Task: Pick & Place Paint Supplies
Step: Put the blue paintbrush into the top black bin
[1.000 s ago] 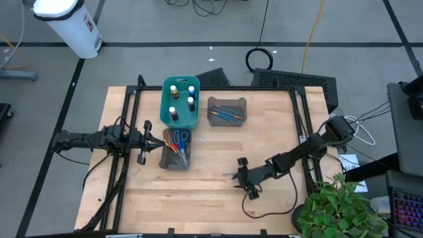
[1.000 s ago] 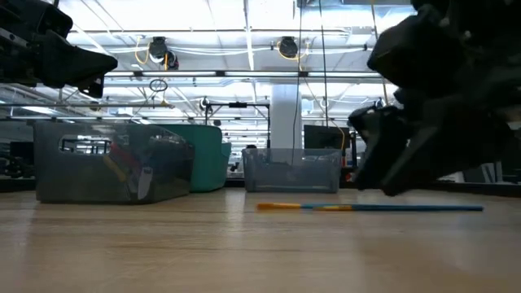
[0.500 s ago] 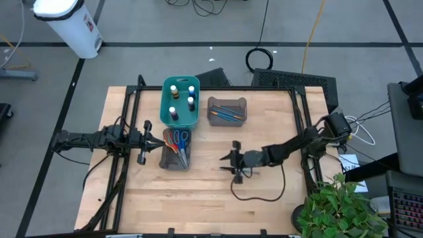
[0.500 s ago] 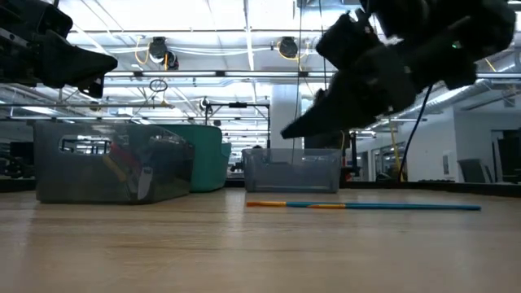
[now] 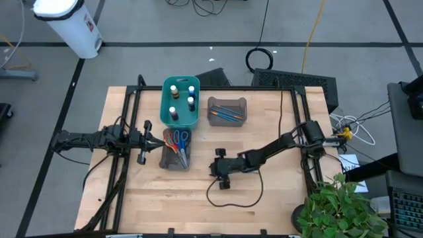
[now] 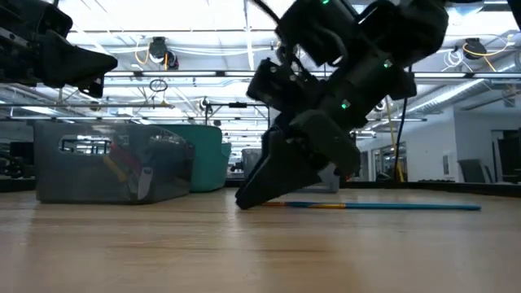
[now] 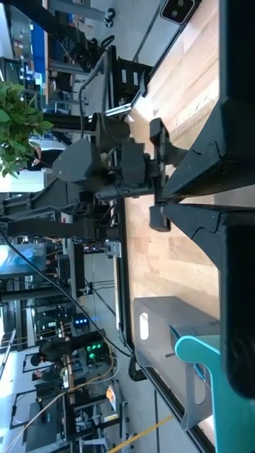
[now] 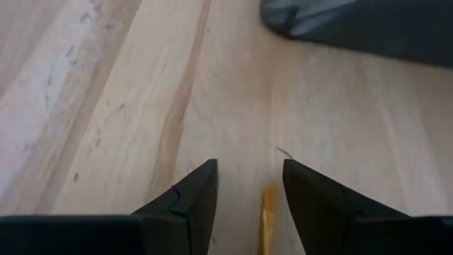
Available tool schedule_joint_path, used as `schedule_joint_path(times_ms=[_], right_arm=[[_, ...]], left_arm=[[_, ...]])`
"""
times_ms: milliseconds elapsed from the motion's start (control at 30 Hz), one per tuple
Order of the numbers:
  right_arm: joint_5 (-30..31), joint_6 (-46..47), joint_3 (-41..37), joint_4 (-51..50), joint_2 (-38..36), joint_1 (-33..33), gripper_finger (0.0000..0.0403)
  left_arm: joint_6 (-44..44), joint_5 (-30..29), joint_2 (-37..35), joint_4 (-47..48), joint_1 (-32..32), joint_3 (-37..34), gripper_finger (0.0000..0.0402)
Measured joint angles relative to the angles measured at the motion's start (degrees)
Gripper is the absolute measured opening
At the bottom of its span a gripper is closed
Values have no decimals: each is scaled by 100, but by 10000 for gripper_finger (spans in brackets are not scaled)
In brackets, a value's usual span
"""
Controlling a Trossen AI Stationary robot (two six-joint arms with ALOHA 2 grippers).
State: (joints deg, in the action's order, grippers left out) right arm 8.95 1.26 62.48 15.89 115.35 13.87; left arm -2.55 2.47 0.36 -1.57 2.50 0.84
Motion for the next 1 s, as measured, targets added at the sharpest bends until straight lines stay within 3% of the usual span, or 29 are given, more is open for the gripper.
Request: schedule_joint_path(times_ms=[567, 1000], right_arm=[[131, 439, 171, -953, -13, -62, 97], [302, 194, 138, -501, -63, -62, 131]], left_arm=[[0, 1, 2, 3, -2, 0, 33], [0, 1, 0, 3, 0, 0, 33]])
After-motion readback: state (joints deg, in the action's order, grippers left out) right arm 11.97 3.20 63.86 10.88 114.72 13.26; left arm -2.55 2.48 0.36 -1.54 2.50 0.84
